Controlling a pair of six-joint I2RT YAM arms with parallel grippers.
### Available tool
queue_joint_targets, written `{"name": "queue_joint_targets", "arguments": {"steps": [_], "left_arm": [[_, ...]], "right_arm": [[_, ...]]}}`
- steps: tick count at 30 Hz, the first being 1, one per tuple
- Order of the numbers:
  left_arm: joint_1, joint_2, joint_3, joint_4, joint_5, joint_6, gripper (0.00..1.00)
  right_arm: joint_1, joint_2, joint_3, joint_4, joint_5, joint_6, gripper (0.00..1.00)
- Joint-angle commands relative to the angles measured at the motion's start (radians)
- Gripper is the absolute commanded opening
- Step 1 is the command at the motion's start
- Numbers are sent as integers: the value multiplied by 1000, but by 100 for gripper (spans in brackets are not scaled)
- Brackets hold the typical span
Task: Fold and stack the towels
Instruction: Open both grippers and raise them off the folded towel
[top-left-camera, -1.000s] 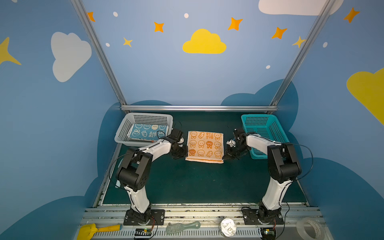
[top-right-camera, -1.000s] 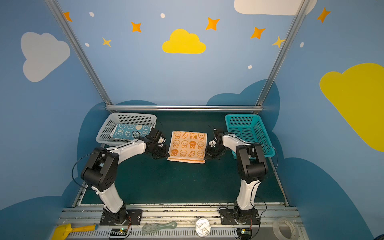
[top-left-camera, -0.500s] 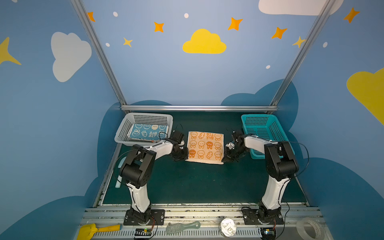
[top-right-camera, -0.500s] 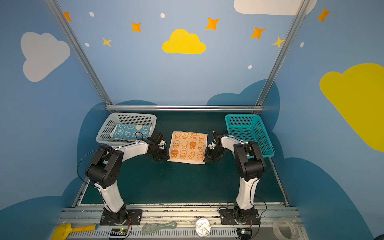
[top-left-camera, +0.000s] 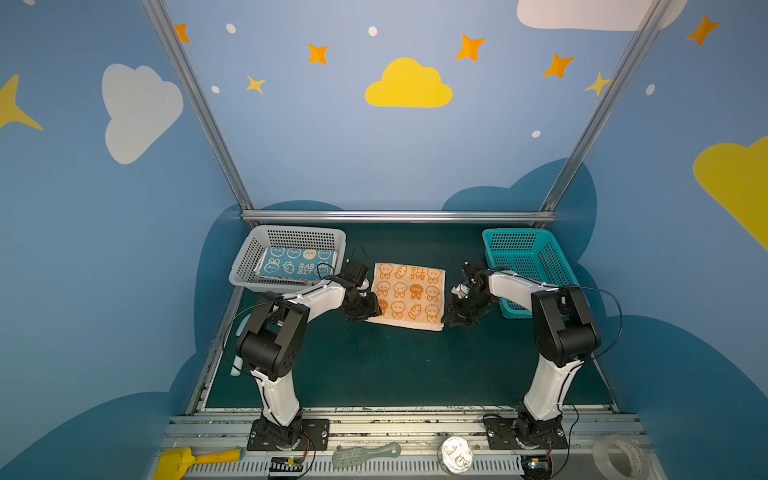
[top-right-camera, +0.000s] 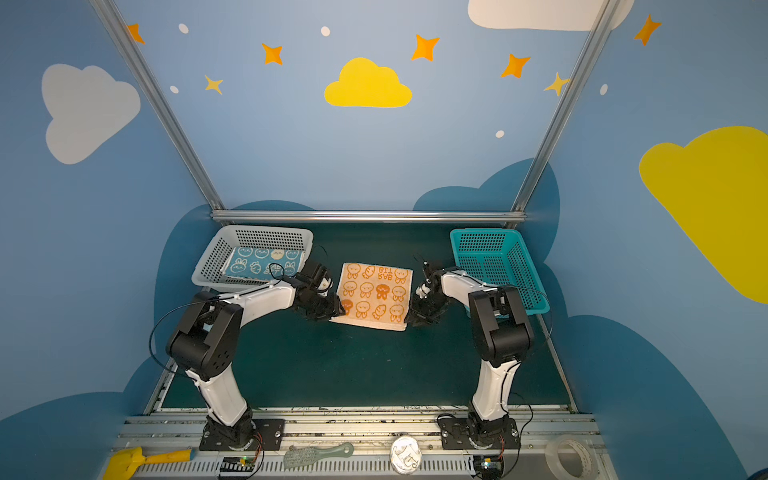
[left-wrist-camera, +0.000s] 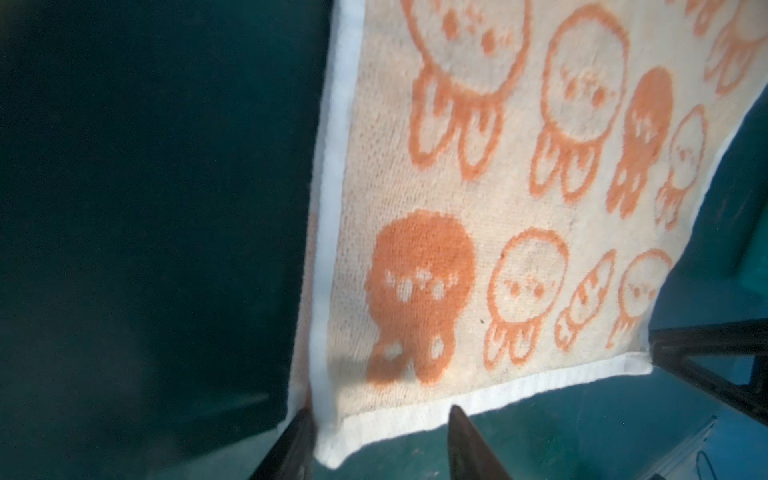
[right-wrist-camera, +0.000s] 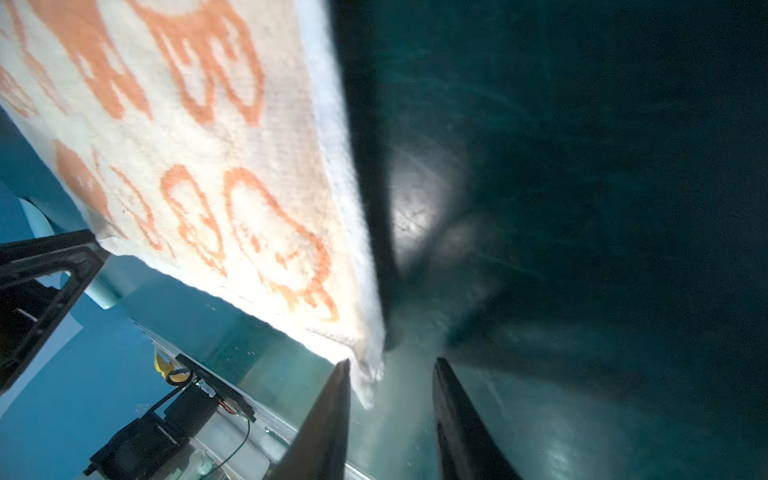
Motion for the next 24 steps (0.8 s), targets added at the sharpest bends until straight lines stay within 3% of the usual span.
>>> {"name": "queue_joint_targets", "arguments": {"steps": [1, 2, 5, 9, 13, 16, 24], "left_arm": [[-6, -65, 31, -58, -12, 16, 73], [-8, -79, 36, -68, -13, 21, 85], [-8, -129, 54, -96, -50, 22, 99], [-6, -186, 71, -69, -42, 9, 99], [-2, -164, 75, 59, 65, -80, 99], [-5, -103, 93, 136, 128, -149, 99], [-16, 27, 75, 216, 147, -194, 99]], "right_arm": [[1, -63, 15, -61, 42, -20, 38], [0, -75, 17, -67, 46, -22, 40], [0, -103, 33, -82, 40, -25, 47], [5, -131, 45, -37, -50, -7, 65], [32, -104, 65, 29, -139, 24, 79], [47, -74, 45, 104, -195, 67, 82], [69, 6, -40, 257, -268, 133, 84]]}}
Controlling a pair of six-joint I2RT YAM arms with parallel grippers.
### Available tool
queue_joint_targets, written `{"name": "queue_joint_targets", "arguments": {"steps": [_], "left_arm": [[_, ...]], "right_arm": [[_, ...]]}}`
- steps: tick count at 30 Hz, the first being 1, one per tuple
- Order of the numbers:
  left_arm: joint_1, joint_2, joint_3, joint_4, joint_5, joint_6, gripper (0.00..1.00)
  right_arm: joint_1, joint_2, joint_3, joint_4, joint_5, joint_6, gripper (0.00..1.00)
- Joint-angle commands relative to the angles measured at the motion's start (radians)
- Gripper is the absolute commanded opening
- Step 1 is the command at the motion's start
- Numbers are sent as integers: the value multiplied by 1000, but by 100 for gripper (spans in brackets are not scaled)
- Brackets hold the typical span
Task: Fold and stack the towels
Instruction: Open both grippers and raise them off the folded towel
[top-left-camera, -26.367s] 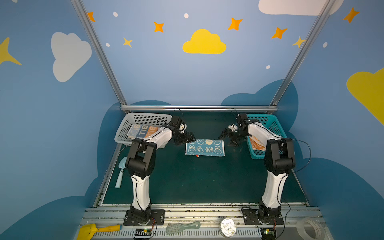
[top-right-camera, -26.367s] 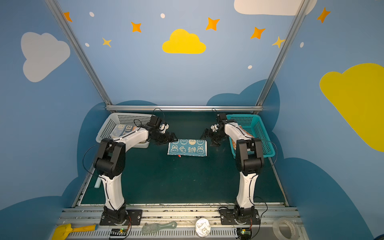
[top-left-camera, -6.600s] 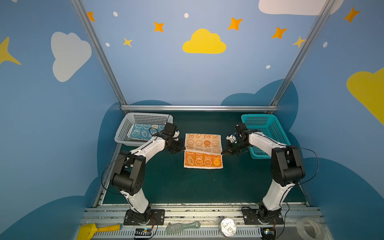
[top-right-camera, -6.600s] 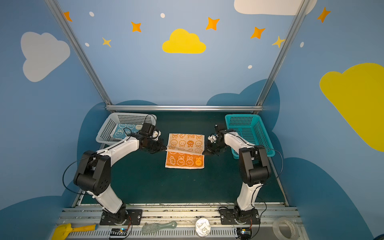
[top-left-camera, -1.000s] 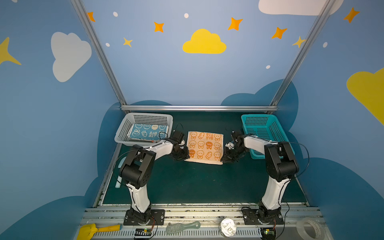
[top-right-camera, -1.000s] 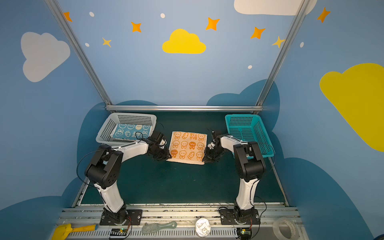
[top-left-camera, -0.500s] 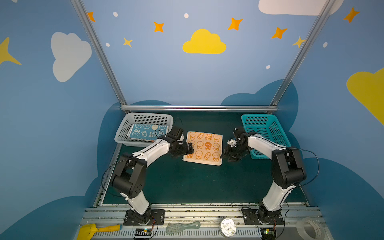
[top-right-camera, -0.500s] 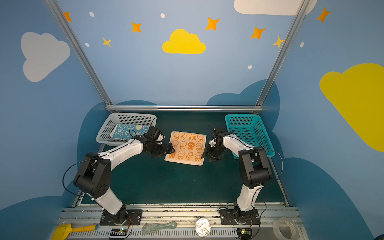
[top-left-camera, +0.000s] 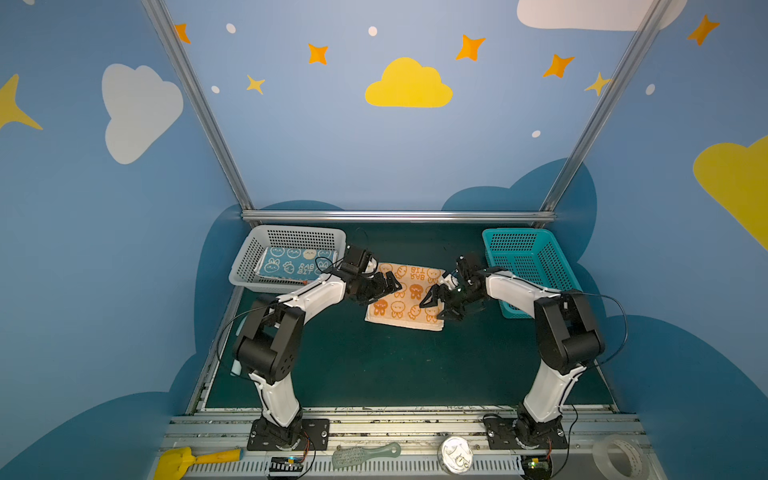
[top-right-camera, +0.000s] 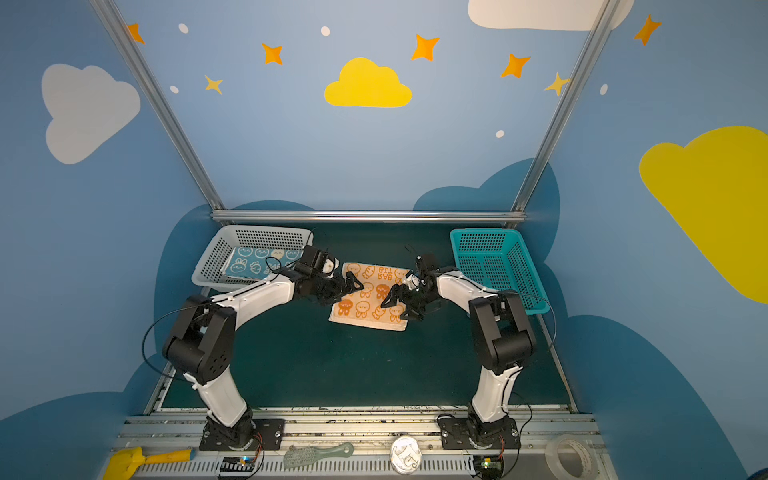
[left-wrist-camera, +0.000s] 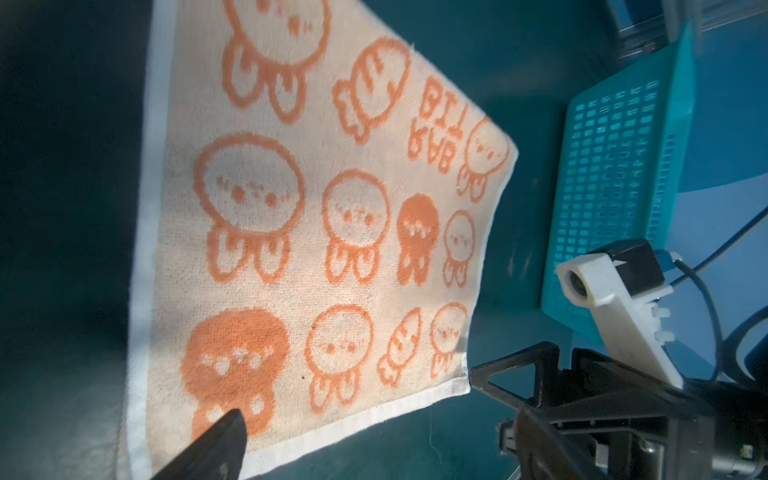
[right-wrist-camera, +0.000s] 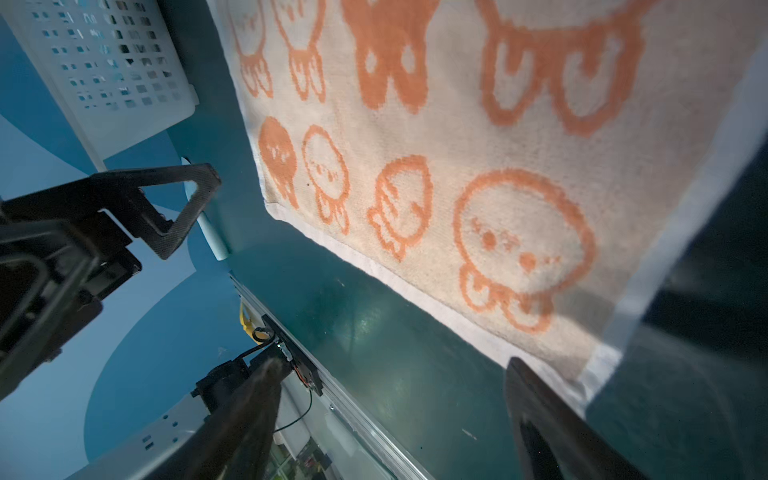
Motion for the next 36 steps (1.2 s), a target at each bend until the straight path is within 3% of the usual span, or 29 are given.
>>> {"name": "queue_joint_targets", "arguments": {"steps": [1, 10, 21, 30, 36], "left_arm": [[-4, 30, -27, 48, 28, -29, 99], [-32, 4, -160, 67, -16, -30, 99], [-146, -60, -276, 94, -77, -102, 99], [-143, -143, -38, -123, -309, 83, 99], [-137, -126, 107, -76, -492, 273, 99]], "right_arm": [[6, 46, -31, 60, -37, 23, 84], [-14, 80, -67, 17, 6, -28, 85], [-35, 59, -129, -44, 77, -91, 84], [-58, -127, 7, -164, 75, -140, 88], [-115, -44, 286, -280, 52, -177, 89]]}}
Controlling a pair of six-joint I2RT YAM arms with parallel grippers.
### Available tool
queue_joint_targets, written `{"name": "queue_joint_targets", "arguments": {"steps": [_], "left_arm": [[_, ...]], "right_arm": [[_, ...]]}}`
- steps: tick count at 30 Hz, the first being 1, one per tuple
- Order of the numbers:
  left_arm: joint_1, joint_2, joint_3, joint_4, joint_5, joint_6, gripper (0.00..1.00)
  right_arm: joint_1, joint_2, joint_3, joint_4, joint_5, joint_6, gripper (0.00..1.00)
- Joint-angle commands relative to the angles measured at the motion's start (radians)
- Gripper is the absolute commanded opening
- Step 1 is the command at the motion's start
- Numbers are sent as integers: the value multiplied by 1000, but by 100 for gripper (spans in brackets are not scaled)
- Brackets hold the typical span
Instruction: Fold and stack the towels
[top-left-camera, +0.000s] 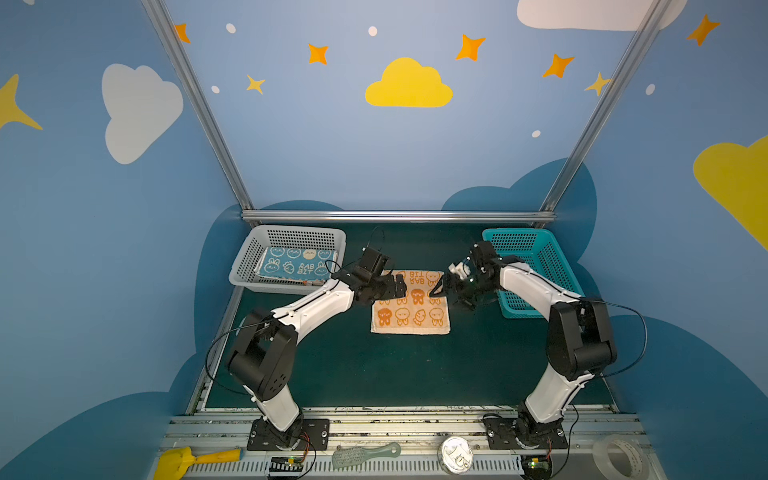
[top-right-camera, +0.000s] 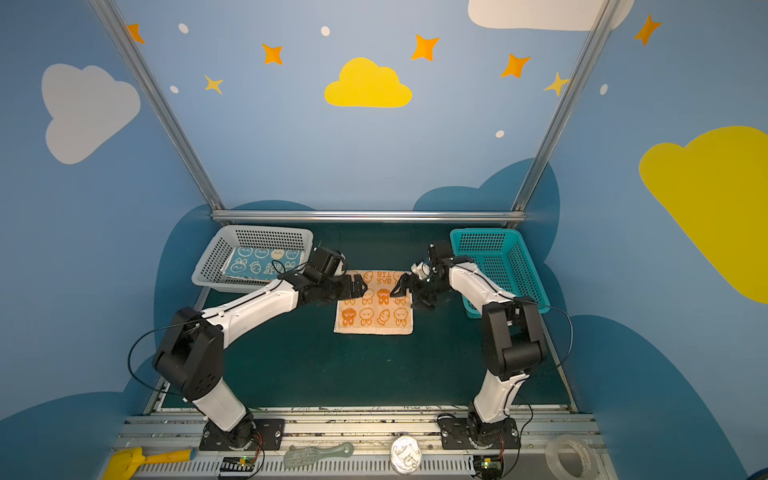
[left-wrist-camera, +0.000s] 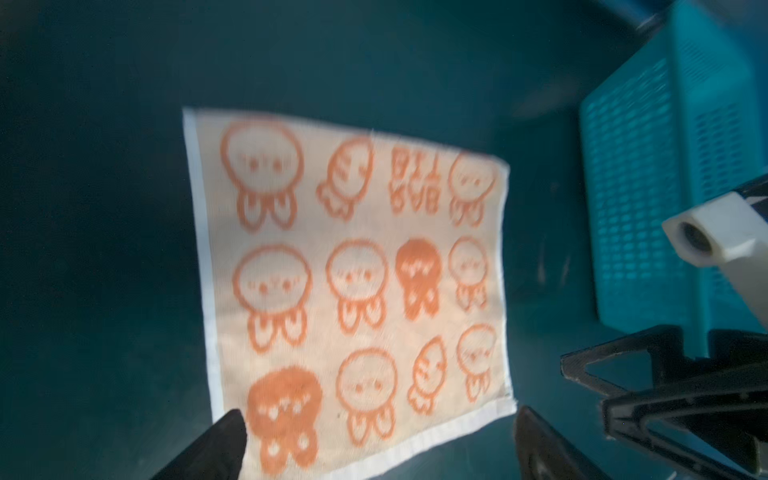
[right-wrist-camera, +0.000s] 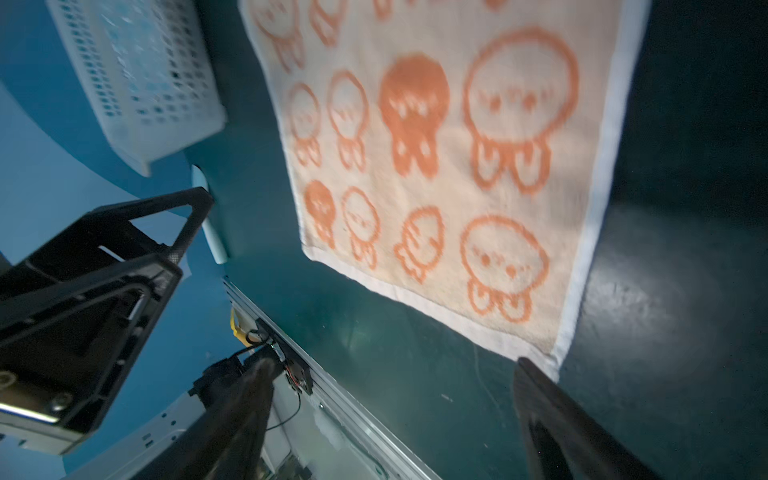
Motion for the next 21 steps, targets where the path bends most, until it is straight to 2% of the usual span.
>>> {"name": "queue_joint_targets", "arguments": {"steps": [1, 3, 9, 14, 21], "left_arm": [[16, 18, 67, 11, -123, 154, 99], [53, 65, 117, 15, -90, 140, 100], [196, 318, 324, 19, 313, -53, 99], [202, 467, 475, -40, 336, -79, 99], [206, 563, 539, -50, 344, -82, 99]], "right_arm": [[-23, 66, 151, -87, -7, -33, 89], [-26, 128, 237, -87, -13, -16, 89], [-29, 338, 456, -31, -77, 71, 89], [-30, 477, 575, 20, -144, 153, 89], [-23, 630, 697, 37, -191, 207, 89]]}}
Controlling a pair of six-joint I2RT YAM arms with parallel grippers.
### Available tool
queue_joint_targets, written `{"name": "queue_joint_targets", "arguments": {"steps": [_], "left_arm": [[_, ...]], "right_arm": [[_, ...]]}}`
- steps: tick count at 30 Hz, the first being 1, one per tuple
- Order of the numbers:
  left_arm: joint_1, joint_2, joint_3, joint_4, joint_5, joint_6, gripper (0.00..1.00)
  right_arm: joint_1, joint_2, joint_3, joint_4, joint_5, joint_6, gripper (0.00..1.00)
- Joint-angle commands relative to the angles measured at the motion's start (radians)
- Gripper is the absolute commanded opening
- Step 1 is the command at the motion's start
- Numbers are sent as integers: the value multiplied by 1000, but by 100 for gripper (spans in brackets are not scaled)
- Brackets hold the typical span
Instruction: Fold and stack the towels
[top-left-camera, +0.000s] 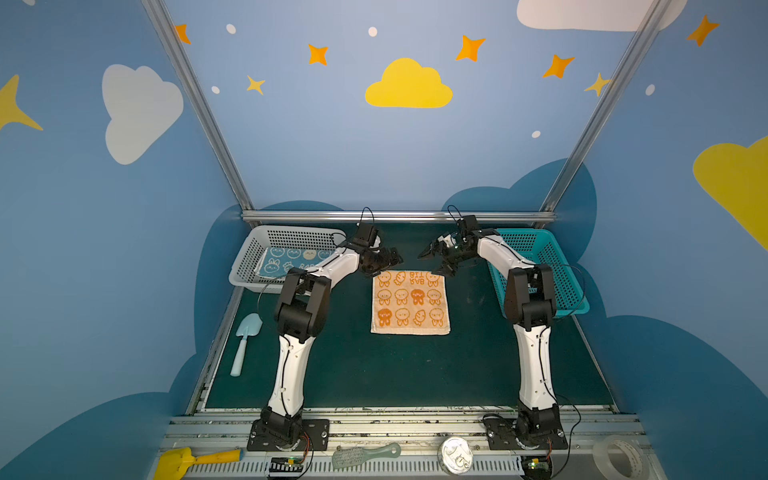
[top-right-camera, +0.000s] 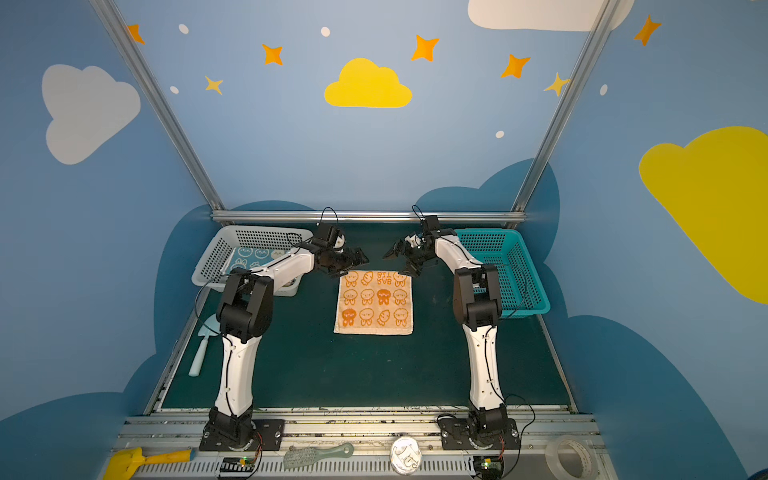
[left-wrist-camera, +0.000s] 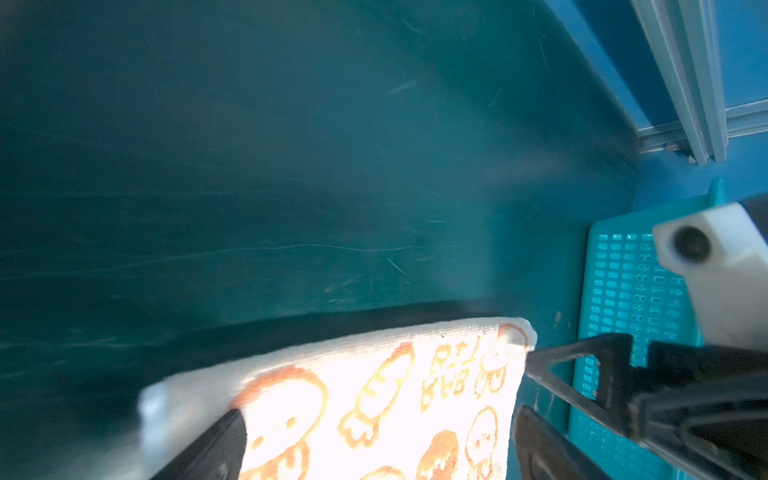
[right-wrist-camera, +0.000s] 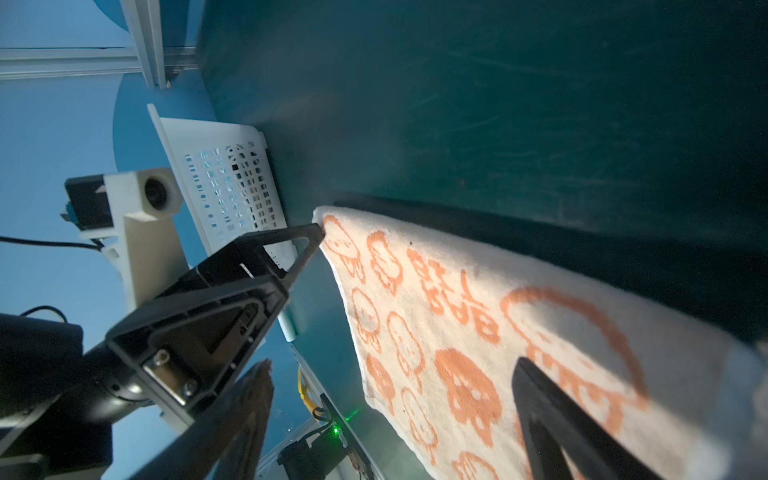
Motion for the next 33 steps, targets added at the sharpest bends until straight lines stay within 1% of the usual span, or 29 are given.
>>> {"name": "queue_joint_targets", "arguments": {"steps": [1, 7, 12, 17, 25, 28, 31, 33], "left_arm": [[7, 13, 39, -22, 35, -2, 99], [28, 45, 8, -25, 21, 18, 99], [47, 47, -53, 5, 31, 23, 99], [50, 76, -20, -49, 21, 60, 99], [51, 77, -11, -88, 6, 99, 99], [50, 65, -8, -94, 1, 109, 99], [49, 52, 0, -100, 10, 119, 99], [48, 39, 30, -111, 29, 150, 99]], "right_arm": [[5, 42, 60, 12, -42, 36, 89], [-7, 107, 95, 5, -41, 27, 89], [-15, 128, 83, -29, -10, -16, 89], [-30, 126, 77, -62, 10, -52, 89], [-90, 85, 64, -137, 59, -131, 89], [-113, 72, 83, -169, 66, -158, 89], [-132, 43, 106, -203, 74, -170, 89], [-138, 10, 101, -207, 64, -174, 89]]}}
